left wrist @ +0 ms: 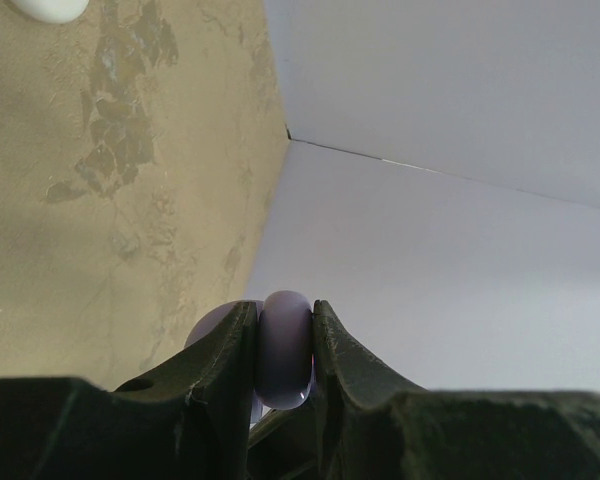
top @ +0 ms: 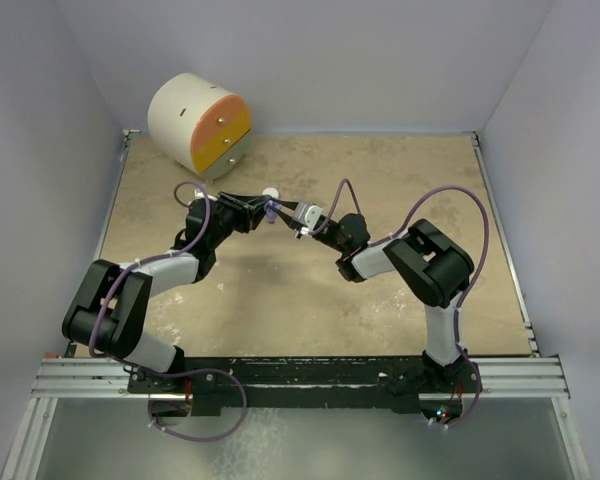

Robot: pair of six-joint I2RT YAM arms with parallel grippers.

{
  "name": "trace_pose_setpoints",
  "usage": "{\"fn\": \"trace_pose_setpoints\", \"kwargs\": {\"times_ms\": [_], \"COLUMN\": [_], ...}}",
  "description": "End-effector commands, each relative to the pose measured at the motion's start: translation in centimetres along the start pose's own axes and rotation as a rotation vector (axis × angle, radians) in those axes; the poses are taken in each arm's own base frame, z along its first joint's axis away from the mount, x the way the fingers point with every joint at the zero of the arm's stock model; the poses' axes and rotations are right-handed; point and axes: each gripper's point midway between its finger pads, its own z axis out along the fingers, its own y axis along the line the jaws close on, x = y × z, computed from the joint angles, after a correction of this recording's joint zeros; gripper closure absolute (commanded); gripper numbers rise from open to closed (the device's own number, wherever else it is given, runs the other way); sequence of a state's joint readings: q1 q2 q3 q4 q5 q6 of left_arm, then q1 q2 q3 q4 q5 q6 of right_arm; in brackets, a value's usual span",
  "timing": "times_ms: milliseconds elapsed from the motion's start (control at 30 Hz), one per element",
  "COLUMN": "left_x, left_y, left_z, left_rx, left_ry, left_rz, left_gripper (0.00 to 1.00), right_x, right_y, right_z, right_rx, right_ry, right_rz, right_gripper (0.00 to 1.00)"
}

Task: Insert the wireless bluetooth earbuds into the charging case
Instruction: Place the earbud in the charging case.

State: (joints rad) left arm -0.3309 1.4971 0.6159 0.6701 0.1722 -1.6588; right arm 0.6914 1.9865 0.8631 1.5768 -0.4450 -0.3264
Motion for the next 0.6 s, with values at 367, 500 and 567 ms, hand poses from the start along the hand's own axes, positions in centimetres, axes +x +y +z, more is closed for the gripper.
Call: {"fn": "trace_pose_setpoints", "kwargs": {"times_ms": [367,500,567], "left_x": [0.9,1.1,1.1], "left_y": [-6.1,-6.2,-6.4], "left_z": [-0.7,-0.6,-0.6], "left_rx": [0.191,0.198,0.204], "left_ry": [0.036,0.044,0.045], "left_rz": [-0.031,-0.041,-0.05], "left_gripper": [1.0,1.0,1.0], "right_x": [-19.5,-19.7,-19.7], "right_y": [-5.6,-5.6,-5.5], "right_z": [-4.2,-4.1,-4.1], "right_rx": [0.273,0.27,0.268], "right_ry": [-0.706,-0.712,-0.714], "right_rz": [-0.387,-0.393,-0.395], "right_gripper": [1.0,1.0,1.0]}}
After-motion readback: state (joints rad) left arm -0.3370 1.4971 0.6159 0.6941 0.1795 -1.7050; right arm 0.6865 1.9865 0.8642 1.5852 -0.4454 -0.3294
